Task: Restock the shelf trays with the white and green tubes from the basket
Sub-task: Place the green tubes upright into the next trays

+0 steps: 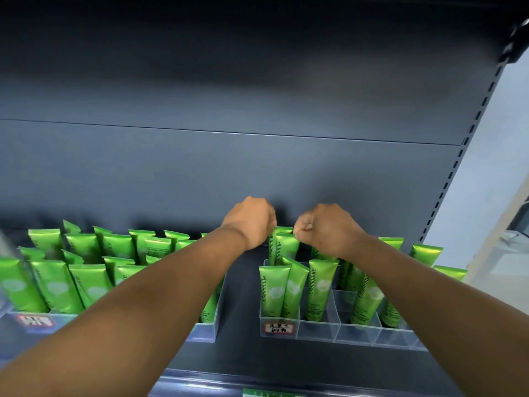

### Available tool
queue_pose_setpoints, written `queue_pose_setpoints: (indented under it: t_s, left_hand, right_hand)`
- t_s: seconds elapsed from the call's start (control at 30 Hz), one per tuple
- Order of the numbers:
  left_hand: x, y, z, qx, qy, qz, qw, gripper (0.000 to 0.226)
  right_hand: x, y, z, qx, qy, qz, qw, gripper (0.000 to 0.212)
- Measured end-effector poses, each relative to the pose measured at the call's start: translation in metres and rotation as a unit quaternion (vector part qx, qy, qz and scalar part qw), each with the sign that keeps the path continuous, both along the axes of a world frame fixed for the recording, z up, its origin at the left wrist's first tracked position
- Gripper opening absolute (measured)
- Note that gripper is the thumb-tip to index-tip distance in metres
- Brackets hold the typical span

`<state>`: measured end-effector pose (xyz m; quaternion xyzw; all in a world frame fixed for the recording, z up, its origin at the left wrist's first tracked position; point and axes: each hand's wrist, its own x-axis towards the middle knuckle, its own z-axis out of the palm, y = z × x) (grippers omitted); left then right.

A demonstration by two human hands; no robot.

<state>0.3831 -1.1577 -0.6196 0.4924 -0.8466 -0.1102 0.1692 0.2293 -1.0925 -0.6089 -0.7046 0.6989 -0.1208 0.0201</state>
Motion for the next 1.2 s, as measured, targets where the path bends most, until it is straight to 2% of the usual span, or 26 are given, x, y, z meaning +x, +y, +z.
queue_pose_setpoints:
  t_s: [0.5, 0.73, 0.83, 0.93, 1.07, 1.2]
  left_hand:
    - [-0.002, -0.002, 0.000, 0.016, 0.020, -0.017, 1.000, 0.013]
    - [0.007, 0.004, 0.003, 0.013, 0.035, -0.013, 0.999, 0.028]
    - [0.016, 0.014, 0.009, -0.008, 0.050, -0.011, 0.999, 0.020]
    - [0.027, 0.029, 0.012, -0.018, 0.077, -0.013, 0.997, 0.015]
    - [0.041, 0.054, 0.005, 0.008, 0.113, -0.028, 0.993, 0.009]
    - [0.049, 0.074, -0.014, 0.030, 0.120, -0.036, 0.992, 0.013]
  right_hand:
    - [0.007, 0.002, -0.001, 0.010, -0.019, -0.003, 1.000, 0.017]
    - [0.007, 0.010, 0.005, 0.006, -0.035, 0.012, 0.999, 0.016]
    - [0.007, 0.018, 0.010, -0.009, -0.053, 0.008, 0.999, 0.021]
    - [0.009, 0.032, 0.015, -0.020, -0.067, 0.010, 0.997, 0.017]
    - [0.015, 0.056, 0.015, -0.014, -0.076, 0.017, 0.997, 0.014]
    - [0.024, 0.070, 0.007, -0.012, -0.046, 0.018, 0.999, 0.017]
